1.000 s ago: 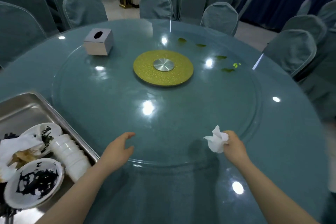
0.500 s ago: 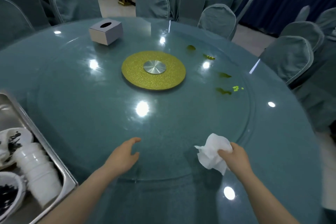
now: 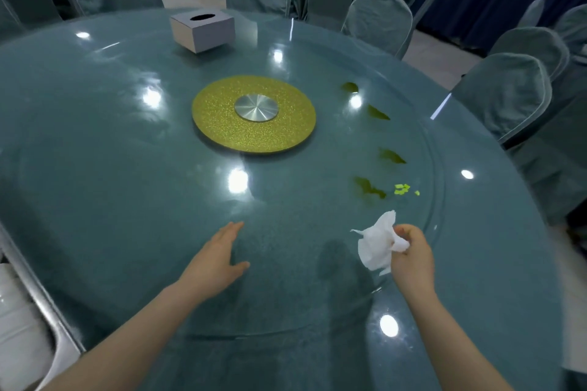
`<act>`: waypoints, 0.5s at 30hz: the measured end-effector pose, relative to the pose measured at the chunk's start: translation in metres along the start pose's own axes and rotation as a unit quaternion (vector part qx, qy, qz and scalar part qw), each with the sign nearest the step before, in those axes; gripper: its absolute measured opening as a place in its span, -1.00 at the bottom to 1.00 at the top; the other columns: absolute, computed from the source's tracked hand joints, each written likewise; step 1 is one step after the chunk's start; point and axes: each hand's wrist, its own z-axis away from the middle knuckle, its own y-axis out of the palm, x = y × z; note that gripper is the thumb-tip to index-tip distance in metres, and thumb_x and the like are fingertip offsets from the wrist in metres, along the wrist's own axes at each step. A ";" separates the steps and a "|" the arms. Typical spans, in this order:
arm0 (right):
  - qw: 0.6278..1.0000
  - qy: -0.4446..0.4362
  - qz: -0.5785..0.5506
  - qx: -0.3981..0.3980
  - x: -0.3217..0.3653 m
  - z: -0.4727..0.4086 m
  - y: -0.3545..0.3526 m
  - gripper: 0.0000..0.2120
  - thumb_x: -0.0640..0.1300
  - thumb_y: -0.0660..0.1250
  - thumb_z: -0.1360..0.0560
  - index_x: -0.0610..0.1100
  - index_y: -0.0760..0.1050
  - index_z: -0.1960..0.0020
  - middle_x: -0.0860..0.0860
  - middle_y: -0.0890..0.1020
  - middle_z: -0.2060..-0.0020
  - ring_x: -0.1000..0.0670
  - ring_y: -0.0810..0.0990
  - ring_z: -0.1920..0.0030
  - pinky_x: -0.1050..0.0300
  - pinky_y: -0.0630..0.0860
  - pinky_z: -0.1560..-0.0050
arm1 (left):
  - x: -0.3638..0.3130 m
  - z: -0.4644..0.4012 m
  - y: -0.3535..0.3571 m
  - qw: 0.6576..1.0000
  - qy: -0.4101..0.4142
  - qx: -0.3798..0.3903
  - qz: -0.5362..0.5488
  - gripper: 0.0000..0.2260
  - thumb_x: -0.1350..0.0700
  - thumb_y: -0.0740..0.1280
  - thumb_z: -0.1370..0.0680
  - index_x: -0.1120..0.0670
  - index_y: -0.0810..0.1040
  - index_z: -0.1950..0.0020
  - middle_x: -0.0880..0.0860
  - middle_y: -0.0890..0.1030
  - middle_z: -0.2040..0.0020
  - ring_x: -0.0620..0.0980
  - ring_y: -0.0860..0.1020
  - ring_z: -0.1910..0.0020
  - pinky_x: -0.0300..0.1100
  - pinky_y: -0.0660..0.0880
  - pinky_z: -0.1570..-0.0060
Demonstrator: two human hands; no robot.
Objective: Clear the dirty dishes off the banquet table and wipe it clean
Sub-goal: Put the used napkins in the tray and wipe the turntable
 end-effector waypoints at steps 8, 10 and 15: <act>0.999 -0.038 0.023 -0.009 0.013 -0.019 0.021 -0.79 -0.30 0.24 -0.48 -0.01 0.54 0.10 -0.02 0.53 -0.02 -0.03 0.51 0.04 0.14 0.41 0.10 | 0.000 -0.014 -0.001 0.997 -0.045 0.007 -0.055 -0.04 -0.23 0.42 -0.38 -0.17 -0.19 -0.54 0.02 -0.05 -0.58 0.09 -0.06 -0.55 0.22 0.01 -0.46; 0.998 -0.059 0.033 -0.004 0.022 -0.026 0.028 -0.89 -0.10 0.28 -0.52 0.06 0.51 -0.02 0.04 0.44 -0.10 0.04 0.47 -0.03 0.13 0.40 -0.01 | 0.002 -0.016 0.001 0.993 -0.061 0.037 -0.095 0.02 -0.33 0.40 -0.34 -0.19 -0.25 -0.52 0.02 -0.12 -0.58 0.14 -0.14 -0.54 0.24 -0.05 -0.44; 0.995 -0.068 -0.063 0.039 0.042 -0.045 0.054 -0.84 0.16 0.11 -0.48 0.15 0.41 0.17 0.01 0.35 -0.02 -0.02 0.41 -0.01 0.05 0.34 -0.07 | 0.015 -0.015 0.001 0.980 -0.095 0.077 -0.160 0.14 -0.46 0.32 -0.26 -0.09 -0.37 -0.51 0.09 -0.32 -0.54 0.18 -0.30 -0.51 0.26 -0.14 -0.43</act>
